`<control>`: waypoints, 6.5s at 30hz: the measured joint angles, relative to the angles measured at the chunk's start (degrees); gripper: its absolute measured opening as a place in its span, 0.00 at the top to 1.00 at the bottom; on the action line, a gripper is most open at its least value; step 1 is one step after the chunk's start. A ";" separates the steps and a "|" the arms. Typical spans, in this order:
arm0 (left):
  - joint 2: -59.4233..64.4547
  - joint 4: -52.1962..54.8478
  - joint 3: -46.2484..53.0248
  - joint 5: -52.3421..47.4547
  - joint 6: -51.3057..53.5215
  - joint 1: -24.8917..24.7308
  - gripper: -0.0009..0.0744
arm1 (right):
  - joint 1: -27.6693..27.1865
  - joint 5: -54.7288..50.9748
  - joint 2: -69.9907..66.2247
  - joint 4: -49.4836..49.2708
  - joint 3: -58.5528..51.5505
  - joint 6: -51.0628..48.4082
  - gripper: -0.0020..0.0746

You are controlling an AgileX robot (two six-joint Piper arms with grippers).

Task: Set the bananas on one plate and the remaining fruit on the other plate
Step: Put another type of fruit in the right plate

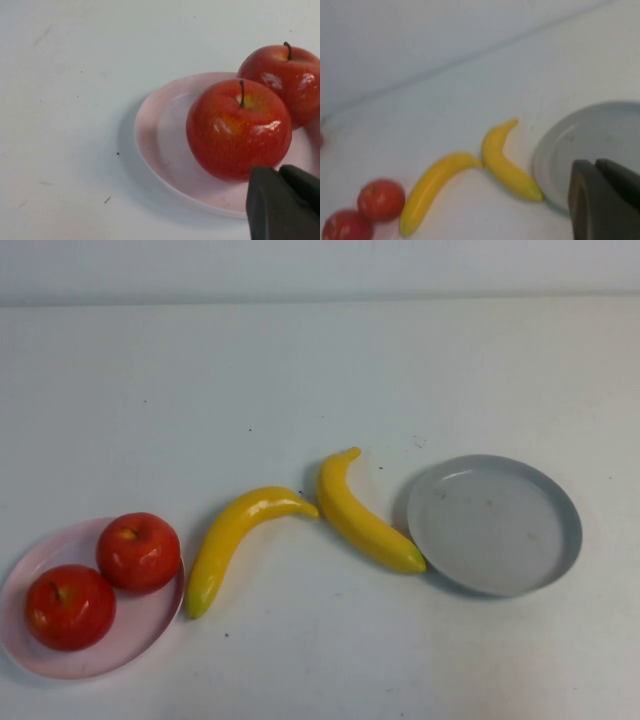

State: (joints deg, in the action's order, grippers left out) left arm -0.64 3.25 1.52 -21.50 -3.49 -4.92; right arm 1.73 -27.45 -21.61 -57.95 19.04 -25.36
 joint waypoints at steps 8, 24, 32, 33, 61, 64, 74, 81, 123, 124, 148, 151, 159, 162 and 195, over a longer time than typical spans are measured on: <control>0.00 0.00 0.00 0.00 0.00 0.00 0.98 | 0.00 -19.55 -32.01 15.66 23.25 1.32 1.00; 0.00 0.00 0.00 0.00 0.00 0.00 0.98 | 27.11 -21.76 -66.24 45.88 51.92 15.81 1.00; 0.00 0.00 0.00 0.00 0.00 0.00 0.98 | 33.13 -25.03 -79.01 46.97 62.79 11.88 0.85; 0.00 0.00 0.00 0.00 0.00 0.00 0.98 | 33.29 -25.69 -80.61 46.97 64.19 11.07 0.79; 0.00 0.00 0.00 0.00 0.00 0.00 0.98 | 33.55 -27.08 -103.15 52.85 81.87 8.90 0.43; 0.00 0.00 0.00 0.00 0.00 0.00 0.98 | 33.55 -27.30 -103.38 52.94 81.87 8.79 0.48; 0.00 0.00 0.00 0.00 0.00 0.00 0.98 | 33.55 -31.22 -103.46 52.60 85.98 10.26 0.57; 0.00 0.00 0.00 0.00 0.00 0.00 0.98 | 33.64 -41.81 -103.85 53.90 99.60 20.31 0.58; 0.00 0.00 0.00 0.00 0.00 0.00 0.98 | 18.33 -32.47 -89.97 56.29 65.47 32.65 0.32; 0.00 0.00 0.00 0.00 0.00 0.00 0.98 | 18.33 -33.07 -89.97 56.29 65.79 32.65 0.30; 0.00 0.00 0.00 0.00 0.00 0.00 0.98 | 30.12 -27.00 -92.61 30.36 82.37 -54.28 0.41; 0.00 0.00 0.00 0.00 0.00 0.00 0.98 | 32.11 -22.24 -94.98 30.36 82.37 -59.22 0.41; 0.00 0.00 0.00 0.00 0.00 0.00 0.98 | 33.39 -14.40 -100.93 29.51 82.37 -65.84 0.41; 0.00 0.00 0.00 0.00 0.00 0.00 0.98 | 33.39 -14.39 -102.25 28.29 82.37 -66.18 0.41; 0.00 0.00 0.00 0.00 0.00 0.00 0.98 | 33.55 -9.64 -108.65 21.53 82.97 -59.25 0.60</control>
State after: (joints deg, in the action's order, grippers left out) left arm -0.64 3.25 1.52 -21.50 -3.49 -4.92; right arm 35.28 -37.10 -130.26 -36.42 102.01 -84.61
